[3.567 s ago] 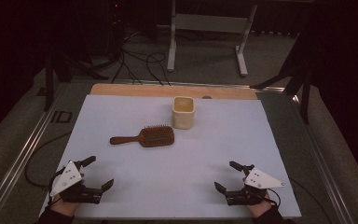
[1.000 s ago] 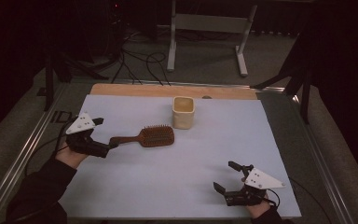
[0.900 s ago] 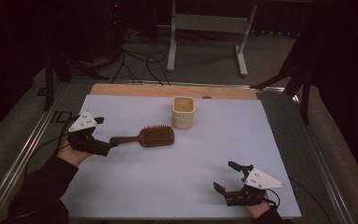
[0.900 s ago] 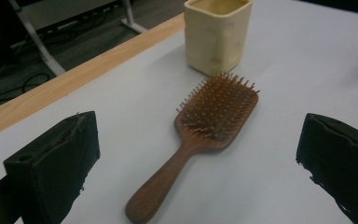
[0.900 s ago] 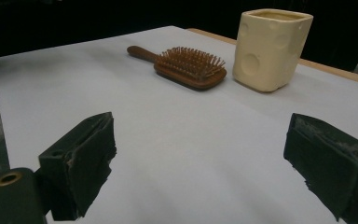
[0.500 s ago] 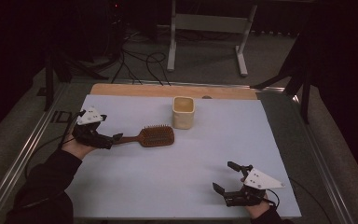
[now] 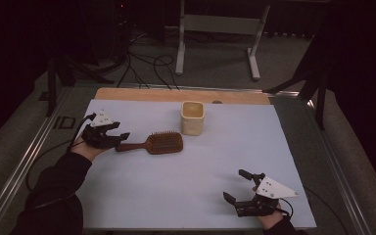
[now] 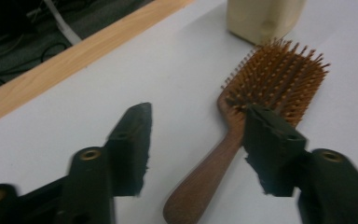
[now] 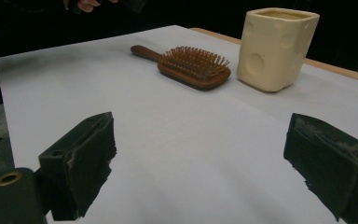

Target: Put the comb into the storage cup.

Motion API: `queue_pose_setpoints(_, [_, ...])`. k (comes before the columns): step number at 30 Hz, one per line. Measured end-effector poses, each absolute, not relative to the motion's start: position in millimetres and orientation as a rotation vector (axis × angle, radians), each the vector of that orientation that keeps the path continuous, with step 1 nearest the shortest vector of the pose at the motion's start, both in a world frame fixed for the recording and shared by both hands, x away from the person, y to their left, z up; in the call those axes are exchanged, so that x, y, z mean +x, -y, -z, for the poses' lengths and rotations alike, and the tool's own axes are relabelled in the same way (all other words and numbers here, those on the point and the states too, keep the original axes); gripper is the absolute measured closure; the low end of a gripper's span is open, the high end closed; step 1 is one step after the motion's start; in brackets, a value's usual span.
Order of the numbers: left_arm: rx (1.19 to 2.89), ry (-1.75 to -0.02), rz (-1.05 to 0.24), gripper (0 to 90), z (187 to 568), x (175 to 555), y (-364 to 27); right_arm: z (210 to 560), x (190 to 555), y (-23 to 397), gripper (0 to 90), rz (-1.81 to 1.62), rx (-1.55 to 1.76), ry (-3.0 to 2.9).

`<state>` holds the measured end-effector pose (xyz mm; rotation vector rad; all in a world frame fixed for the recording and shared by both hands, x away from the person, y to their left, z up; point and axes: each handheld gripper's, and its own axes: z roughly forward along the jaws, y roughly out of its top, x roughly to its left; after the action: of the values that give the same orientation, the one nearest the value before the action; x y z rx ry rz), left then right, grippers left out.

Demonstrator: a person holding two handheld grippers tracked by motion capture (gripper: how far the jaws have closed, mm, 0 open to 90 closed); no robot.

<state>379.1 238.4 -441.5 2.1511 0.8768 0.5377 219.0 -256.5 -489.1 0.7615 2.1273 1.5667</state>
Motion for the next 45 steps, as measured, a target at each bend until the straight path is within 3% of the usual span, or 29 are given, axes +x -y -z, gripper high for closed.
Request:
queue_pose_setpoints(5, [2.179, -0.909, -0.544, 53.6, 449, 386, -237, 489, 219, 256, 8.6, -1.57, 0.76, -2.128])
queue_pose_setpoints(12, [2.211, -0.947, -0.532, 73.9, 460, 395, -238, 489, 219, 255, 8.6, -1.574, 0.763, -2.131])
queue_pose_setpoints(20, [2.249, -1.003, -0.509, 89.5, 472, 407, -238, 489, 219, 255, 8.6, -1.575, 0.762, -2.13])
queue_pose_setpoints(45, [2.419, -1.051, -0.425, 90.0, 506, 420, -228, 490, 219, 256, 8.6, -1.583, 0.765, -2.136])
